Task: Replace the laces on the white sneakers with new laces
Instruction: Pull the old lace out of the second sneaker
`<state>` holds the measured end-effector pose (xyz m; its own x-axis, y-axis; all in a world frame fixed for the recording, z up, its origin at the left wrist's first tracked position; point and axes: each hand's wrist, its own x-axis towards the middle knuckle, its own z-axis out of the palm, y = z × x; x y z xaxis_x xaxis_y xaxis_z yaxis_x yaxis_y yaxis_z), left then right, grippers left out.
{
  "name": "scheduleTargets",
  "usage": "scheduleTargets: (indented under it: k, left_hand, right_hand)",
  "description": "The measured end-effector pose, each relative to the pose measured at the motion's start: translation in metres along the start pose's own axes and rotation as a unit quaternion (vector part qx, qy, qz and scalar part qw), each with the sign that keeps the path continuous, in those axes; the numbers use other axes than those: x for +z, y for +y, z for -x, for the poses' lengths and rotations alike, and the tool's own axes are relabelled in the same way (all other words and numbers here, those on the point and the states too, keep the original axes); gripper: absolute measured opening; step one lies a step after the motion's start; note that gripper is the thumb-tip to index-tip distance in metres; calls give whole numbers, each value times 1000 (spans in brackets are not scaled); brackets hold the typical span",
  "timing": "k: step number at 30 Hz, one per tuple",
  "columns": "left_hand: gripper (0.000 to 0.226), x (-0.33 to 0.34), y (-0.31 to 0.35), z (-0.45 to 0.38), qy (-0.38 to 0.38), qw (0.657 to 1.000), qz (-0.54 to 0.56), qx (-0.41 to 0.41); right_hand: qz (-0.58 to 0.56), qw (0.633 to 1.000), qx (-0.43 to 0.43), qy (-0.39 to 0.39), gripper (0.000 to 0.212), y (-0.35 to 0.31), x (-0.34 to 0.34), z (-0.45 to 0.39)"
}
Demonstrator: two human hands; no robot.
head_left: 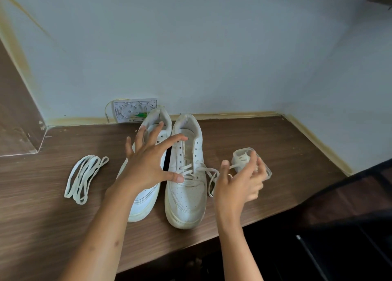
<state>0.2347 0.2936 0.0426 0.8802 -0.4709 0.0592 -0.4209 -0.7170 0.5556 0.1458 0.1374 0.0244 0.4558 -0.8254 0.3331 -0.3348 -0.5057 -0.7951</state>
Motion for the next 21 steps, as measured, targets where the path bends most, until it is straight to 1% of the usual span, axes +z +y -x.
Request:
scheduleTargets:
  k: [2, 4, 5, 7, 9, 11, 13, 16, 19, 21]
  left_hand:
    - [86, -2, 2, 2, -1, 1000, 15, 3]
    - [65, -4, 7, 4, 19, 999, 49, 8]
    - [51, -5, 9, 4, 43, 997, 64, 14]
    - [29, -1, 13, 2, 108, 992, 59, 40]
    - [15, 8, 17, 1, 157, 985, -10, 73]
    - [6, 22, 24, 0, 168, 976, -107, 84]
    - [15, 36, 31, 0, 150, 973, -158, 74]
    - [24, 41, 29, -3, 160, 974, -142, 81]
    - [18, 36, 22, -5, 161, 977, -91, 103]
    - [16, 31, 18, -5, 150, 976, -73, 137]
  right_hand:
    - [-1, 996, -6, -84, 83, -2, -4, 18]
    - [-6, 985, -7, -174, 96, -3, -4, 35]
    - [-8, 978, -4, -209, 101, -3, -2, 42]
    - [-5, 970, -6, -242, 114, -3, 3, 50]
    - [24, 970, -17, -241, 128, -3, 8, 53]
    - [46, 972, -28, -228, 135, -2, 9, 53]
    - [44, 974, -28, -221, 134, -2, 9, 53]
    - [35, 976, -21, -213, 135, -3, 11, 54]
    - [29, 977, -10, -211, 141, -4, 10, 55]
    - [21, 977, -2, -214, 142, -4, 10, 56]
